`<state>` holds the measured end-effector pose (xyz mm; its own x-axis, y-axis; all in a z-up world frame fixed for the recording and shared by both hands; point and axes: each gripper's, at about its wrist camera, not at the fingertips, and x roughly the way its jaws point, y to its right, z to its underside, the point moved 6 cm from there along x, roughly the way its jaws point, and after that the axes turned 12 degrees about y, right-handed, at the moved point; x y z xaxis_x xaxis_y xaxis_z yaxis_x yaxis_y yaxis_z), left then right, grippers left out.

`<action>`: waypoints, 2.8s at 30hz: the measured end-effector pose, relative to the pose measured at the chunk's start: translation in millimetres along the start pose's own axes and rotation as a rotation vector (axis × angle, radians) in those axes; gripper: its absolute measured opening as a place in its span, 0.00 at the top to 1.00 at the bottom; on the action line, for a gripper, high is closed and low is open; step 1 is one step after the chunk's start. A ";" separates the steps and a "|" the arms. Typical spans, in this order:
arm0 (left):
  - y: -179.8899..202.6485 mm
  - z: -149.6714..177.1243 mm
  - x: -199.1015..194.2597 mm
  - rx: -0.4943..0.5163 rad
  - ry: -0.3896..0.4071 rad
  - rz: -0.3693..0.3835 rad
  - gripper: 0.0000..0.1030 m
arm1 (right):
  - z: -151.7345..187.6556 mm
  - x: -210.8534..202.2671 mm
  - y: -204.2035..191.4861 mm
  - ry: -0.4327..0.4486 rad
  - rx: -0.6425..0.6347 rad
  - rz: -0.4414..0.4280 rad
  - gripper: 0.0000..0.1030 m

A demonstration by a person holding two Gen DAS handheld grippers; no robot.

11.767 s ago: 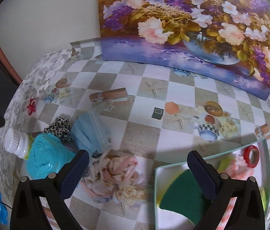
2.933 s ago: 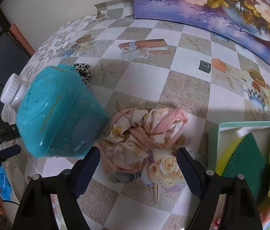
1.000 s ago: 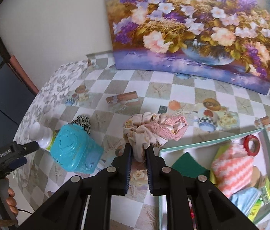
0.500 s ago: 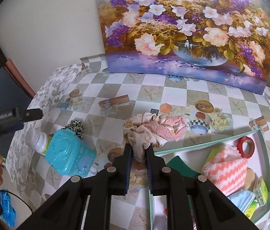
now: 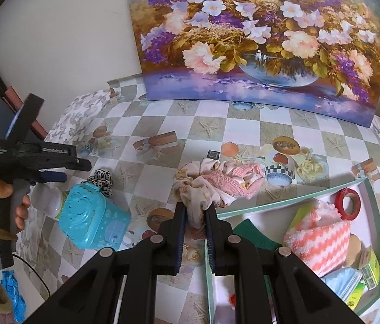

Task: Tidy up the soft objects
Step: 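Grasp the leopard-print scrunchie with the left gripper while the right gripper holds the floral scrunchie, then carry both scrunchies over the white tray with both grippers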

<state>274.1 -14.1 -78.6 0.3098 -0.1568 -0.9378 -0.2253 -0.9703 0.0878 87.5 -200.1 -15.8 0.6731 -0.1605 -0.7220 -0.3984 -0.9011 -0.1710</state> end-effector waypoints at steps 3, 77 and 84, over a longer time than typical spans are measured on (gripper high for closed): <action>-0.3 -1.6 4.1 0.018 -0.006 -0.020 0.33 | -0.1 1.3 2.8 0.000 0.003 0.008 0.85; 195.4 186.1 -124.9 0.237 0.276 0.402 0.87 | 22.1 -100.7 120.2 0.077 0.085 0.144 0.85; 220.6 205.8 -118.5 0.308 0.251 0.412 0.87 | 34.8 -101.2 184.8 0.054 0.220 0.215 0.85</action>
<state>-2.4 -171.8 -17.3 0.3407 -0.5866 -0.7347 -0.6216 -0.7269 0.2921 -75.9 -336.4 2.4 0.5888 -0.3642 -0.7216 -0.6563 -0.7365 -0.1639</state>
